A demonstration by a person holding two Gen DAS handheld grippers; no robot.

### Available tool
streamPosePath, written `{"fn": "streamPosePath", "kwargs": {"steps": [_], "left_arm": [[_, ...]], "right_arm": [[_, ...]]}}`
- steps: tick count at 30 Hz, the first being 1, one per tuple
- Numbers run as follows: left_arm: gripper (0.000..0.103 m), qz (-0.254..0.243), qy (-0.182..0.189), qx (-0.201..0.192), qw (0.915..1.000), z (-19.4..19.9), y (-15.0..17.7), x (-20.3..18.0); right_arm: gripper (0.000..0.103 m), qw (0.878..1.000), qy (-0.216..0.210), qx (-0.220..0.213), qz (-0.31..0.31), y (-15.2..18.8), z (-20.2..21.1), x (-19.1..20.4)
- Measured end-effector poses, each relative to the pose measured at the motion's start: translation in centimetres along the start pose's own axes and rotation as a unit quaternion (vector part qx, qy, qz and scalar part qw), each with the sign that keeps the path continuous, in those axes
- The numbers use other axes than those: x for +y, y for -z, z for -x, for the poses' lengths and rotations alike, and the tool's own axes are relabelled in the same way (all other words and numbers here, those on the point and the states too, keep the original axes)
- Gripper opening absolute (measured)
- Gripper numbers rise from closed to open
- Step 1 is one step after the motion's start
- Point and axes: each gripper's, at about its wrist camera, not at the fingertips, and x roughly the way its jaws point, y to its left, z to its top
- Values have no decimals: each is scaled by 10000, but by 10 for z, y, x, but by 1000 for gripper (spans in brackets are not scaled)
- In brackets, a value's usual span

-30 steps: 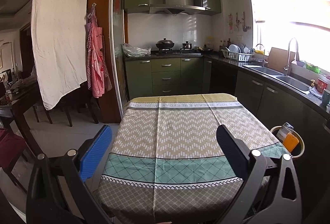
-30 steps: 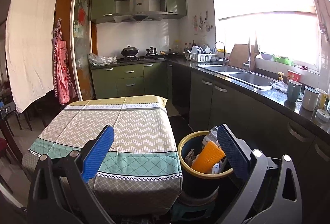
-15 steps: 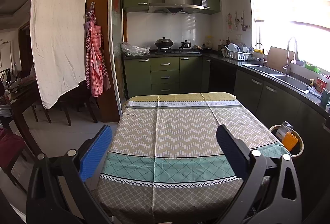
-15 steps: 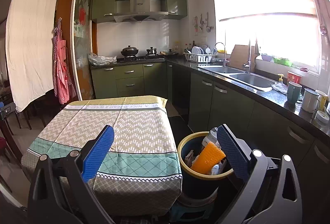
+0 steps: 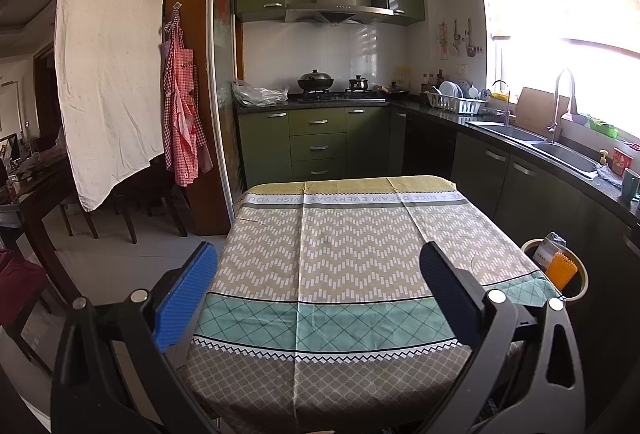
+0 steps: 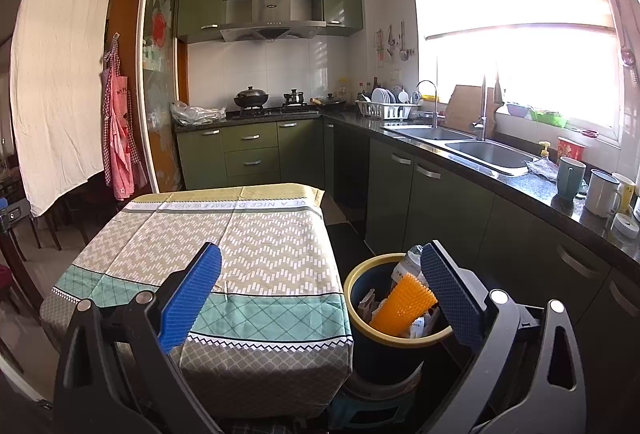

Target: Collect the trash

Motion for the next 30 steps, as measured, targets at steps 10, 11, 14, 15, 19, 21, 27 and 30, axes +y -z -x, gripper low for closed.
{"fn": "streamPosePath", "kwargs": {"steps": [10,11,14,15,19,21,27,30], "left_arm": [[96,-19,28,29,10000,-1,0,-3],[96,-18,23,33,10000,-1,0,-3],[96,-1,35,43,10000,-1,0,-2],[96,-5,26,43,10000,-1,0,-2],[96,-8,28,43,10000,-2,0,-2],[96,-12,29,44,10000,-2,0,-3],[96,-22,41,58,10000,-3,1,-2],[96,-22,46,65,10000,-3,1,-3]], "right_arm": [[98,10000,21,6,0,1,-1,0],[98,10000,27,7,1,1,-1,0],[98,10000,35,17,-6,2,-2,0],[98,10000,35,20,-1,2,-2,0],[98,10000,42,22,7,2,-2,1],[98,10000,35,20,2,2,-2,1],[98,10000,49,19,6,2,-3,0],[98,10000,51,19,3,2,-3,0]]}}
